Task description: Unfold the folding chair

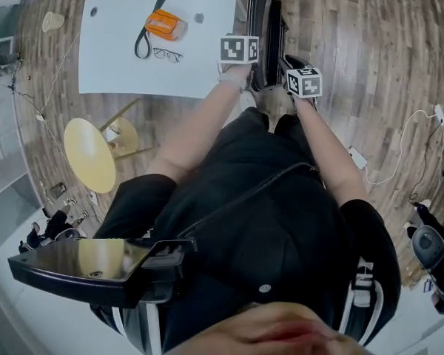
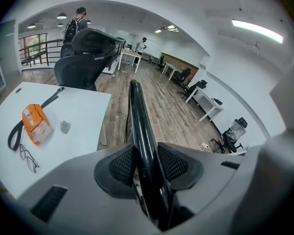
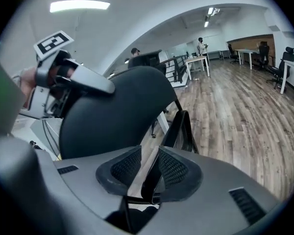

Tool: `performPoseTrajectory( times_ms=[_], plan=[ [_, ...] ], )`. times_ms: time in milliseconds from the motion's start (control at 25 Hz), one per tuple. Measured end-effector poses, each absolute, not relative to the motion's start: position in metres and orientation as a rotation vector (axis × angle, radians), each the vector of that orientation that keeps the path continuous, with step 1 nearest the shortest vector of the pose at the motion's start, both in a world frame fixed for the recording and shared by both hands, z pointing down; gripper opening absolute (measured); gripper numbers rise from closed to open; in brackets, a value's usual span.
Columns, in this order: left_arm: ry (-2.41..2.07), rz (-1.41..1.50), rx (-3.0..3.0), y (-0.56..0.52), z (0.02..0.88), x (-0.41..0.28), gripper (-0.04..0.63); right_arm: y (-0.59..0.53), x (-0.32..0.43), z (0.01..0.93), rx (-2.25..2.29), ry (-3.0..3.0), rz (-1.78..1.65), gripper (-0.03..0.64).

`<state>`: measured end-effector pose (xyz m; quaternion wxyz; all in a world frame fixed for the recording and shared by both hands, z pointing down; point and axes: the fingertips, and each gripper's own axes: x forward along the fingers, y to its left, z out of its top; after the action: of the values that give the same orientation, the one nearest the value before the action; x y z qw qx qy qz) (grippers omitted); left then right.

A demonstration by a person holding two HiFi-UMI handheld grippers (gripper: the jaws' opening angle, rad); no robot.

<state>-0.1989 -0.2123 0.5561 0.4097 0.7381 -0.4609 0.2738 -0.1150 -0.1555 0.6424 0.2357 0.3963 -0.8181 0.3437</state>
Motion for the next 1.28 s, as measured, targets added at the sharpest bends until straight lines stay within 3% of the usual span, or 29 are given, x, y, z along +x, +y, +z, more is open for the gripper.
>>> performPoseTrajectory(
  times_ms=[200, 400, 680, 840, 1280],
  plan=[
    [-1.170, 0.675, 1.861, -0.213, 0.555, -0.181, 0.127, -0.173, -0.111, 0.702, 1.116, -2.111, 1.048, 0.217],
    [-1.179, 0.664, 1.885, -0.210, 0.551, -0.165, 0.129, -0.181, -0.110, 0.748, 1.177, -1.975, 1.074, 0.281],
    [-1.163, 0.632, 1.902, -0.212, 0.545, -0.148, 0.129, -0.182, -0.133, 0.788, 1.124, -1.886, 1.218, 0.283],
    [-1.160, 0.633, 1.909, -0.210, 0.545, -0.152, 0.129, -0.184, -0.138, 0.788, 1.093, -1.920, 1.220, 0.221],
    [-1.103, 0.675, 1.933, -0.208, 0.550, -0.152, 0.140, -0.193, -0.071, 0.795, 1.160, -1.923, 1.175, 0.212]
  ],
)
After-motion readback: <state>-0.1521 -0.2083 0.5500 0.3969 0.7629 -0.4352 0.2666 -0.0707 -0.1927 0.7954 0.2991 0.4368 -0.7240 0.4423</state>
